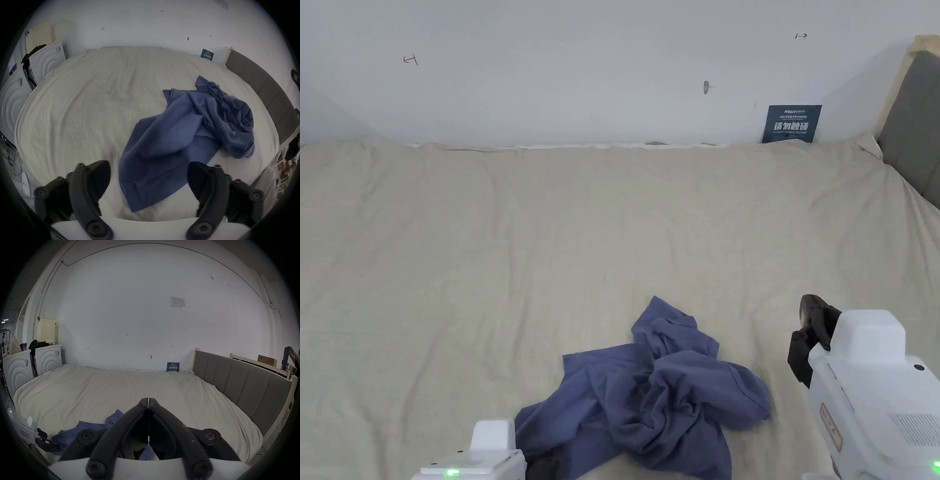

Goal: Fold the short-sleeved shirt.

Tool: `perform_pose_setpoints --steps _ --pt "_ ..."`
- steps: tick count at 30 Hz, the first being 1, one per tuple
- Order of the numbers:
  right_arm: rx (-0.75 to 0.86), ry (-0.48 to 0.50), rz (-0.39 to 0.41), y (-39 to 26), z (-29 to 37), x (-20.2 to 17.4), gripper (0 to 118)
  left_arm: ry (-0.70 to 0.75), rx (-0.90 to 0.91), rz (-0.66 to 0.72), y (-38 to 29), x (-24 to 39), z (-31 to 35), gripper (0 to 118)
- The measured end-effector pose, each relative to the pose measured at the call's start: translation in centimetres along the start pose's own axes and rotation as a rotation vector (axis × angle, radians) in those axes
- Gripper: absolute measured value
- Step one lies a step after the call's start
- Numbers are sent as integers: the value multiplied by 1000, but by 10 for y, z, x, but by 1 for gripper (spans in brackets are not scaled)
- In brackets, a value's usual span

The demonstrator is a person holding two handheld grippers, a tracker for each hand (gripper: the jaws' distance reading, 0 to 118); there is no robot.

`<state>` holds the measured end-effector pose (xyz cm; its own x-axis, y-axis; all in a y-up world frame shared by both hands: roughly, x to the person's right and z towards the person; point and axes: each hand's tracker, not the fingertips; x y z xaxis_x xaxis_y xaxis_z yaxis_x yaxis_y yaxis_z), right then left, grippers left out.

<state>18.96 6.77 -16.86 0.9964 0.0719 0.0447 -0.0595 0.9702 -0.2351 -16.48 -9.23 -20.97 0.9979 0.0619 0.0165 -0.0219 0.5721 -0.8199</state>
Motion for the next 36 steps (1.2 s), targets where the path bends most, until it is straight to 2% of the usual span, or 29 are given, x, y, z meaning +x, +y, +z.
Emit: perform_pose_setpoints --steps 2,3,4,6,7,8,11,12,14,17,18,19,20,22,23,24,26,28,29,30,31,32,33,34,36 --pt "-10 5 0 -2 -2 2 2 -8 -19 5 -4 7 -13 70" --pt "-14 4 1 -3 -3 3 2 2 -34 5 -6 10 -18 45" --pt "-20 2 1 -4 -5 4 2 59 -18 -19 -9 12 -20 44" --pt "-38 2 -3 -7 -8 8 2 56 -10 -23 -7 15 -15 39" --pt "-47 2 -8 -9 -10 9 2 49 -3 -29 -6 16 -13 25" --pt "-61 1 -13 -11 -13 10 2 19 5 -27 -4 17 -13 3" --pt "-144 -6 -37 -20 -31 15 2 -13 -17 9 4 18 -6 3" --pt "-181 -7 -46 -23 -39 17 7 -41 16 42 7 16 -1 3" --pt "-273 0 -73 -47 -72 25 28 -79 85 72 15 15 14 3" --pt "-417 43 -129 -69 -114 29 73 -119 150 60 28 2 32 3" --pt "-465 48 -138 -65 -120 27 91 -144 161 63 32 0 36 3" --pt "-529 53 -146 -74 -135 26 103 -154 165 75 36 -1 37 3" --pt "-577 55 -144 -83 -148 24 108 -163 170 82 38 -3 38 3" --pt "-634 66 -144 -102 -166 21 107 -167 174 85 41 -8 32 3" --pt "-664 72 -120 -109 -173 19 107 -166 173 81 41 -8 30 3" --pt "-695 74 -107 -116 -178 16 104 -164 170 77 42 -8 29 3" --pt "-727 80 -98 -126 -179 10 87 -166 164 70 41 -7 27 3" --pt "-749 107 -109 -134 -181 8 83 -165 156 67 40 -8 24 3" --pt "-761 120 -115 -137 -182 7 71 -163 149 64 39 -10 19 3" --pt "-774 128 -112 -135 -179 4 53 -160 145 63 39 -11 18 3" --pt "-779 142 -101 -134 -177 1 43 -156 140 62 38 -11 16 3" --pt "-757 152 -54 -132 -175 -2 35 -154 136 63 38 -12 15 3" --pt "-744 153 -10 -129 -173 -4 19 -154 135 65 37 -13 13 3" --pt "-737 155 22 -123 -170 -8 12 -156 136 71 37 -14 13 3" --pt "-693 142 46 -110 -162 -7 9 -167 142 90 41 -18 14 3"
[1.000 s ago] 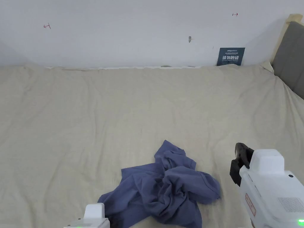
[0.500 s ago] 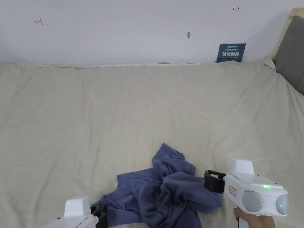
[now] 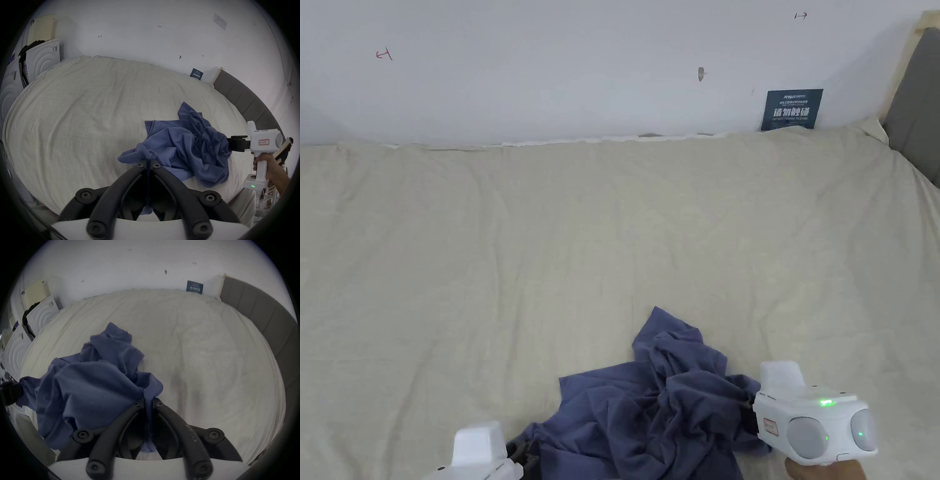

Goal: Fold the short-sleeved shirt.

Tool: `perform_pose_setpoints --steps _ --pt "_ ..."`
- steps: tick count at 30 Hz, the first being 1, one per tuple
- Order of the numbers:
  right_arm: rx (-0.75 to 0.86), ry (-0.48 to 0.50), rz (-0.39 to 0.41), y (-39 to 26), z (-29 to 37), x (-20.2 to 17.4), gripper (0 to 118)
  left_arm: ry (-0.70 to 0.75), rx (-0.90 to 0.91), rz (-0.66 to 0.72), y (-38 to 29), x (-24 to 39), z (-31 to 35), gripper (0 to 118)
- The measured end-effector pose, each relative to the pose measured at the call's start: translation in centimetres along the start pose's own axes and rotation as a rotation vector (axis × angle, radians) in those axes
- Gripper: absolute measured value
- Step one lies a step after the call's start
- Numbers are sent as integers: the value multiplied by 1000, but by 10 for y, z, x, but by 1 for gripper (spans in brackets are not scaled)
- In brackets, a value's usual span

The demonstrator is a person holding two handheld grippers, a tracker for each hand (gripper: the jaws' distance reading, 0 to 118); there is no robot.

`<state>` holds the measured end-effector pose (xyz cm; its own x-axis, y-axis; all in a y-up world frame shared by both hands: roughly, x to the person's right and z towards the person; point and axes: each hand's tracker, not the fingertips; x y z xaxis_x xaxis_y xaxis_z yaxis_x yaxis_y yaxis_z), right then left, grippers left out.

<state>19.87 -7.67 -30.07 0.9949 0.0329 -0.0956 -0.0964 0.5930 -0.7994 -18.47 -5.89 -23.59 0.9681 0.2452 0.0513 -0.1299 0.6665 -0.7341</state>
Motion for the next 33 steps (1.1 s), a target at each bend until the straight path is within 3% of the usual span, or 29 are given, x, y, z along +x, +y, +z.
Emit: perform_pose_setpoints --steps 6,17,23,29,33 --pt "258 -93 112 50 83 7 9 -26 99 41 56 -7 11 3" --pt "592 -200 133 197 180 62 9 148 421 -65 274 -29 71 3" --pt "678 -89 -35 269 202 89 9 271 563 -120 369 -15 96 3" --pt "724 -80 -36 313 203 91 9 317 611 -105 436 -16 87 3" --pt "732 -93 42 329 174 82 9 383 621 -129 445 -9 66 3"
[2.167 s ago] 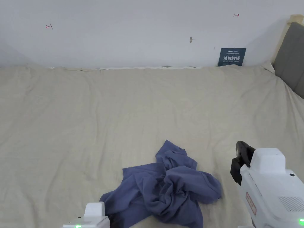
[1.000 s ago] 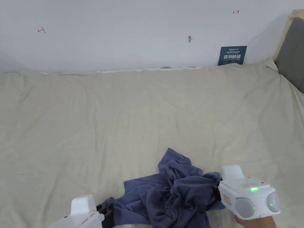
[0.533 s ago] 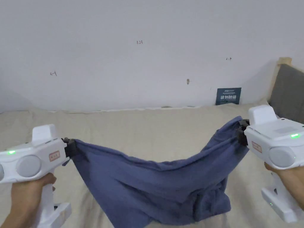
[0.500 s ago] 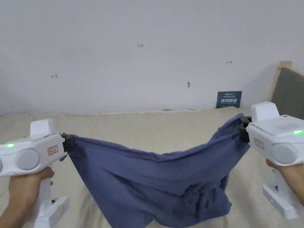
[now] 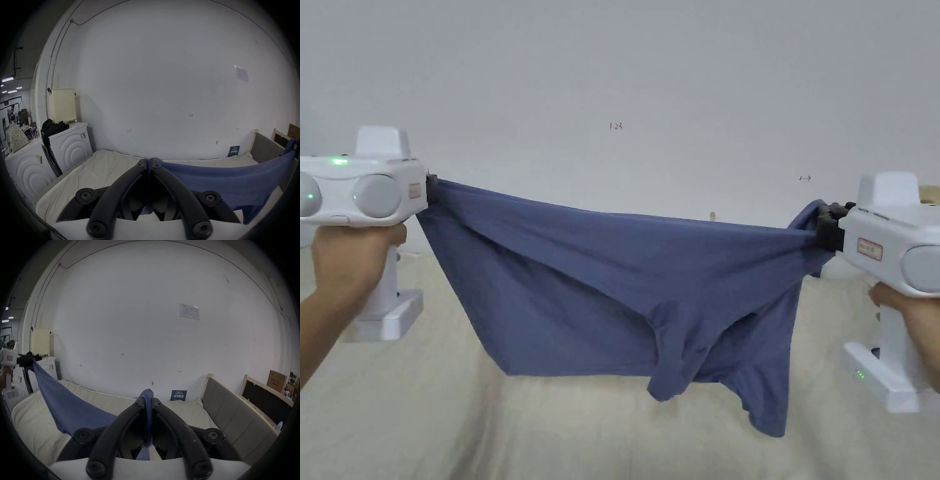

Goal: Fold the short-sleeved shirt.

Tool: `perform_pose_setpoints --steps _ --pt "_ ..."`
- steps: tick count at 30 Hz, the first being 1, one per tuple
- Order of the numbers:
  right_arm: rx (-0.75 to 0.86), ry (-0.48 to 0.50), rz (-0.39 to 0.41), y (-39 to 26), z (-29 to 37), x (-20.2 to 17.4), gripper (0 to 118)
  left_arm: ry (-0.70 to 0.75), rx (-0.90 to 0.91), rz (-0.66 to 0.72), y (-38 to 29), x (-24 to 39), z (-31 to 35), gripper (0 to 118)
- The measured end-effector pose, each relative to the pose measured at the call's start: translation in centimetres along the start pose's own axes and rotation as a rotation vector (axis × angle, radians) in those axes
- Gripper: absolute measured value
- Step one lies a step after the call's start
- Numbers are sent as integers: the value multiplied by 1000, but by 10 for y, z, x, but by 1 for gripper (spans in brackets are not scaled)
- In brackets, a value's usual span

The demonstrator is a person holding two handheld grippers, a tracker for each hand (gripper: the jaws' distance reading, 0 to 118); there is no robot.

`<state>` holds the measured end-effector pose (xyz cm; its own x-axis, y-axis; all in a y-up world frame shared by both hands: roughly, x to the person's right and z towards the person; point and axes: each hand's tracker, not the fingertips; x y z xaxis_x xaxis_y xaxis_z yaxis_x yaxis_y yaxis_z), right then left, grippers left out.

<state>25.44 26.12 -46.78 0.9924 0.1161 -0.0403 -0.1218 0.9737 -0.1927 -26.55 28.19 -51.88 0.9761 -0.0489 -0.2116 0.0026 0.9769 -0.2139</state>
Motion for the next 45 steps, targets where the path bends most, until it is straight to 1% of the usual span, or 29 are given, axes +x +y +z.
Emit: perform_pose_setpoints --steps 4,6,9,13,16,17,19,20,22,24,26,28,32,38,40,42,44,45 --pt "-21 3 14 -28 -24 -13 9 18 -35 -8 -32 -1 -34 3" --pt "-65 15 -3 -53 -46 -16 9 24 -66 -13 -59 -3 -45 3" --pt "-129 23 -19 -91 -58 -27 9 22 -150 -47 -105 -6 -57 3" --pt "-244 23 -55 -150 -69 -38 9 29 -261 -82 -173 -12 -57 3" --pt "-332 18 -72 -202 -62 -47 9 22 -358 -79 -227 -20 -42 3" --pt "-357 25 -68 -209 -42 -59 9 23 -389 -66 -245 -24 -34 3" --pt "-415 12 -84 -241 -24 -64 9 16 -459 -57 -280 -31 -15 3" --pt "-449 14 -99 -262 -19 -64 9 13 -489 -50 -300 -39 -13 3" --pt "-514 -5 -142 -293 5 -66 9 2 -552 -31 -330 -48 13 3" --pt "-560 -11 -189 -321 39 -67 9 6 -596 -17 -347 -46 65 3" --pt "-598 -21 -222 -342 68 -67 9 -2 -644 -14 -367 -53 92 3" --pt "-623 -23 -250 -358 96 -66 9 -6 -670 -7 -402 -73 100 3" --pt "-647 -33 -261 -380 149 -67 9 -2 -709 -5 -419 -84 157 3" --pt "-720 -32 -269 -403 208 -71 9 -17 -766 -41 -443 -102 207 3" --pt "-757 -39 -256 -417 219 -72 9 -21 -782 -51 -440 -93 224 3" --pt "-787 -36 -237 -426 225 -75 9 -21 -797 -55 -441 -94 228 3" --pt "-780 -36 -224 -432 228 -79 9 -22 -807 -55 -437 -90 235 3" --pt "-761 -43 -212 -423 232 -83 9 -24 -807 -57 -438 -89 235 3"
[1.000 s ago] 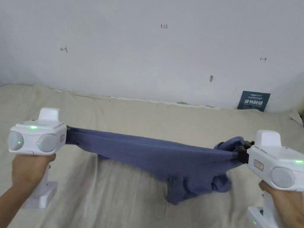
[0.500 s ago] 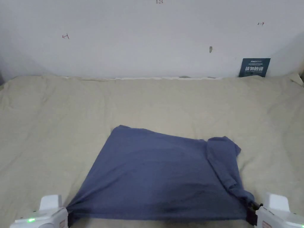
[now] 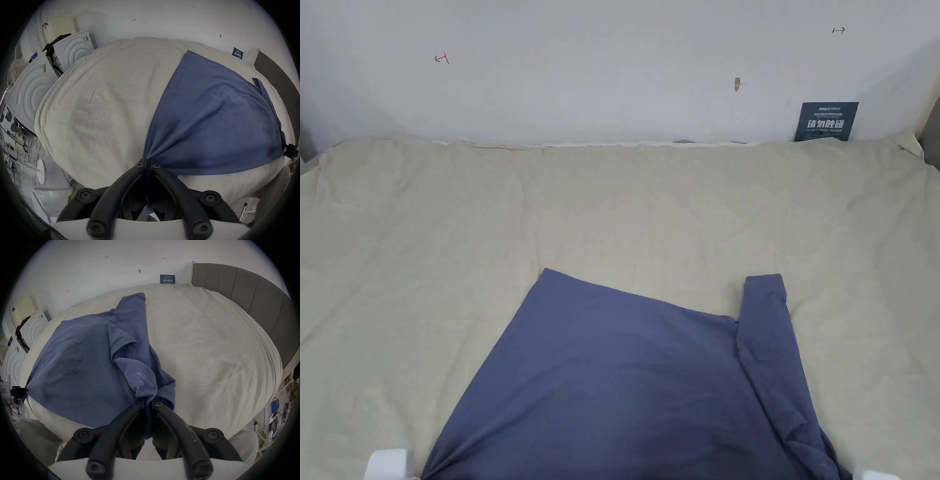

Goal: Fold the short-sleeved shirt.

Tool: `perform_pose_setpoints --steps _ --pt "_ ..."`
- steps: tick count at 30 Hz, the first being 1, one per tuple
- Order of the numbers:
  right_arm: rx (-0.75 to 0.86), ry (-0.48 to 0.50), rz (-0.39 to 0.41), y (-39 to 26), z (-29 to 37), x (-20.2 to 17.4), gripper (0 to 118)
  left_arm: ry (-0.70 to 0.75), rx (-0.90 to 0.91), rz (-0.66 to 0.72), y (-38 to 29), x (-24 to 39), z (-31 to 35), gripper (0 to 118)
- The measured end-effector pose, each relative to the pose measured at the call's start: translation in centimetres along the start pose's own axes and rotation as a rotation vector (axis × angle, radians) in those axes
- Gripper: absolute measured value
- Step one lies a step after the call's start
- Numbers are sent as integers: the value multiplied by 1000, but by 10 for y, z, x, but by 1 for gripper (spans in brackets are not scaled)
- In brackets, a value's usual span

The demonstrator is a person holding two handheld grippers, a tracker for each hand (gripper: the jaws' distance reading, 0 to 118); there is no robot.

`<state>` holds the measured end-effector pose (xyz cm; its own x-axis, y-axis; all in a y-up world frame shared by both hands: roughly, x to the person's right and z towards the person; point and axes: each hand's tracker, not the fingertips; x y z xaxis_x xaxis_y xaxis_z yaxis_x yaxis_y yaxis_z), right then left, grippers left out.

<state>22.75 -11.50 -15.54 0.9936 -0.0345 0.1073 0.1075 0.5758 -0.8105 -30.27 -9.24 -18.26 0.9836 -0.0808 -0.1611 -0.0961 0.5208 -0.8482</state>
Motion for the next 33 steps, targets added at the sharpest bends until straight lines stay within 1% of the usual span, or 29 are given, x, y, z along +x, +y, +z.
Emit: perform_pose_setpoints --steps 1,2,3,4,5,6,7,8,9,10,11,14,15,18,20,21,22,23,24,25,26,27,28,29,33 --pt "-8 -5 1 3 -1 -3 10 1 0 -4 1 2 -2 4" --pt "-19 -10 0 8 0 -5 16 8 -8 -8 3 1 -6 6" --pt "-27 -13 -8 13 2 -5 19 12 -17 -10 6 0 -9 8" --pt "-28 -13 -9 18 6 -5 19 12 -23 -9 10 1 -7 8" --pt "-23 -19 -6 24 12 -7 34 7 -25 0 15 2 -2 18" --pt "16 -16 2 31 20 -9 58 -19 -8 18 20 4 7 50" --pt "63 -5 6 40 28 -11 75 -53 25 41 26 6 17 83" --pt "115 -3 8 50 42 -12 89 -73 70 61 35 10 27 108" --pt "172 -4 18 62 54 -16 102 -92 144 68 45 15 42 117" --pt "218 -6 26 72 64 -19 106 -106 208 73 53 21 54 115" --pt "288 -13 35 83 76 -23 105 -121 276 63 67 25 69 113" --pt "452 -13 54 110 110 -32 106 -141 440 55 94 44 109 113" --pt "507 -17 58 118 121 -36 106 -147 514 59 96 38 108 113" --pt "628 -42 69 132 145 -42 106 -151 693 55 110 54 142 113" --pt "689 -46 74 139 157 -48 105 -145 772 62 116 66 160 112" --pt "719 -59 73 141 162 -50 101 -145 816 63 118 70 165 106" --pt "737 -76 70 142 165 -51 92 -147 846 57 118 74 168 96" --pt "758 -87 73 142 168 -53 77 -143 875 51 118 79 170 77" --pt "775 -105 76 142 170 -54 46 -135 891 41 117 84 172 35" --pt "782 -118 79 142 170 -55 17 -132 897 34 116 88 173 2" --pt "786 -129 86 142 169 -56 3 -129 902 28 116 93 171 1" --pt "785 -125 91 143 168 -56 1 -135 898 20 116 91 151 0" --pt "789 -139 93 143 166 -56 1 -149 888 11 116 89 148 0" --pt "787 -123 98 143 164 -54 1 -195 858 -1 117 90 143 0" --pt "779 -136 103 146 162 -52 1 -174 802 -37 128 99 130 0"
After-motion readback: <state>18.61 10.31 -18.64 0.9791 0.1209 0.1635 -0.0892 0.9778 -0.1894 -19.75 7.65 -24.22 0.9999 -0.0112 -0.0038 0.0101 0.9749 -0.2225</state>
